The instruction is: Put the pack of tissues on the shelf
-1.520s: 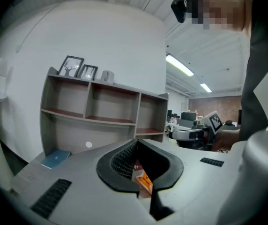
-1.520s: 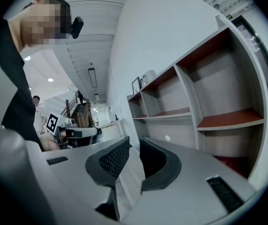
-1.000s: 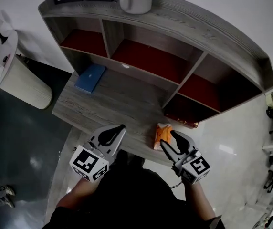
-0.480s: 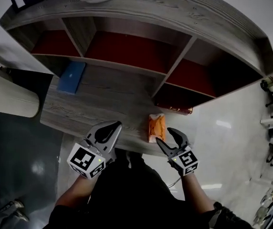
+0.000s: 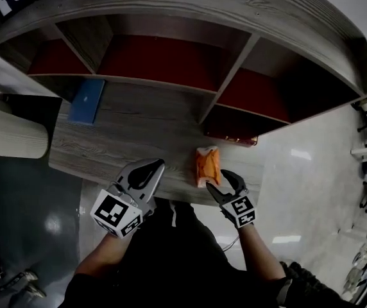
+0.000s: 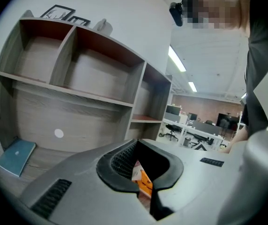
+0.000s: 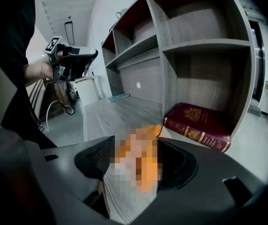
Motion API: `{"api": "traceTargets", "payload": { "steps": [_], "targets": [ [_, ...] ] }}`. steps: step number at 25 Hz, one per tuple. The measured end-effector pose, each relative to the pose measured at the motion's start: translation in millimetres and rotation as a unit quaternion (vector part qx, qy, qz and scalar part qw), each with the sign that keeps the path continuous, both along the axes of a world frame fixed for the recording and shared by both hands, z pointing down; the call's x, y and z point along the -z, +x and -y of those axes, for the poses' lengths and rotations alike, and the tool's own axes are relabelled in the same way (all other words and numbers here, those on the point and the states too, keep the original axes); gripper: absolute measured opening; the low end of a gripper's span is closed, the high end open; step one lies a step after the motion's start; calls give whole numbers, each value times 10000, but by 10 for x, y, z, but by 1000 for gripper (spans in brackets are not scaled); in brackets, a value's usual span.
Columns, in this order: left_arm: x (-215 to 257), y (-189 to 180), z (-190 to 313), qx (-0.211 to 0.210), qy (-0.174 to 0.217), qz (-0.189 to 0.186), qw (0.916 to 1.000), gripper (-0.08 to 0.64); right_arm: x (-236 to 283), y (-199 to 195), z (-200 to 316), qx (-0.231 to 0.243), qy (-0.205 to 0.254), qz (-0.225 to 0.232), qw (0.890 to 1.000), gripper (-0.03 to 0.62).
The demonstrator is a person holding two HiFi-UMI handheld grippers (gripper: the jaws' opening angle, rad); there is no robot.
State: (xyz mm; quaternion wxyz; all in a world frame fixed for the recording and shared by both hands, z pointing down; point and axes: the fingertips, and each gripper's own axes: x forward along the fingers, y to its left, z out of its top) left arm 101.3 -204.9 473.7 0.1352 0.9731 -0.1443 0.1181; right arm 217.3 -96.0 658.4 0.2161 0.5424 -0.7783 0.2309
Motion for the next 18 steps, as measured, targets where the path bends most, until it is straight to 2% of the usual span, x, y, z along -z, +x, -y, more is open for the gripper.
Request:
{"api": "traceTargets", "payload": {
  "steps": [5, 11, 13, 15, 18],
  "targets": [
    [-43, 7, 13, -14, -13, 79, 10000, 14, -304, 51, -16, -89, -297, -6, 9995, 224],
    [-76, -76, 39, 23, 17, 237, 9997, 14, -477, 52, -9, -115, -408, -120, 9990, 220],
    [-95, -98, 48, 58, -15, 283, 9996, 14, -528, 53, 1, -133, -440, -190, 9988, 178],
    [-103, -109, 49, 75, -43, 303, 9995, 14, -542, 61, 7, -184, -435, -238, 9986, 100],
    [-82, -108, 53, 63, -26, 281, 9996, 14, -503, 66, 20, -187, -425, -304, 9985, 60]
  ]
}}
